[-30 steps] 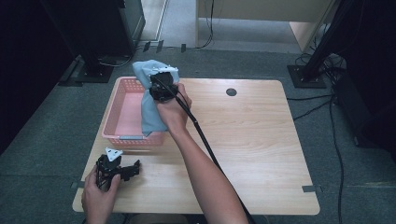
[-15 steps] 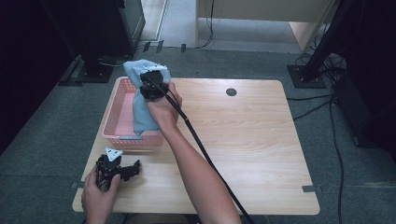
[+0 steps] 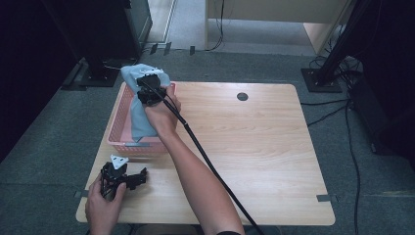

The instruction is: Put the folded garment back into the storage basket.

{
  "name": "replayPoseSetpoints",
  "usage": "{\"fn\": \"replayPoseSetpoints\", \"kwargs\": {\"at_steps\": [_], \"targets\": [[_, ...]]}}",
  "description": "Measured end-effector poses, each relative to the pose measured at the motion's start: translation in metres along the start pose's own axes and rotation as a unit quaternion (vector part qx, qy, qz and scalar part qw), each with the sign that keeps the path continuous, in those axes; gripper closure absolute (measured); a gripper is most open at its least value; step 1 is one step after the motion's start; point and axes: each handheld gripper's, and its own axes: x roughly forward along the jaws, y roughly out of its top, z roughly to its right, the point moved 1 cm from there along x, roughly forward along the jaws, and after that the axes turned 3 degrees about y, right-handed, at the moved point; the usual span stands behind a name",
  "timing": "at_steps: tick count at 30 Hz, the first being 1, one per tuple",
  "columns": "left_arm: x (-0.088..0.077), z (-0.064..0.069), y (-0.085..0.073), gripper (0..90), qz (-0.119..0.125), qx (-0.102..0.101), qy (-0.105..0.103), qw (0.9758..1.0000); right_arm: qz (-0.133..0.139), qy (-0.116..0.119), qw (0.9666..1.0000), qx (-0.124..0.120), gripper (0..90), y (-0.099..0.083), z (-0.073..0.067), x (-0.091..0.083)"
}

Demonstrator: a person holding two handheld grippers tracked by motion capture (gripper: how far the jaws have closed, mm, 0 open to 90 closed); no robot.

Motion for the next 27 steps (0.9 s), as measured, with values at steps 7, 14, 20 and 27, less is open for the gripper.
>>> {"fn": "replayPoseSetpoints", "kwargs": {"at_steps": [7, 14, 20, 27], "targets": [[0.000, 0.000, 0.000, 0.0, -0.001, 0.001, 0.001, 1.0000, -0.001, 0.000, 1.0000, 0.000, 75.7, -0.003, -0.006, 0.012], [0.000, 0.000, 0.000, 0.0, 0.000, 0.001, 0.000, 1.0000, -0.003, 0.001, 1.0000, 0.001, 75.7, -0.008, -0.011, 0.024], [0.000, 0.000, 0.000, 0.0, 0.002, -0.001, 0.000, 1.0000, -0.008, -0.006, 0.9999, 0.009, 75.7, -0.012, -0.009, 0.039], [0.000, 0.000, 0.000, 0.0, 0.002, -0.002, 0.000, 1.0000, -0.011, -0.006, 0.9996, 0.025, 75.7, -0.017, -0.005, 0.053]]}}
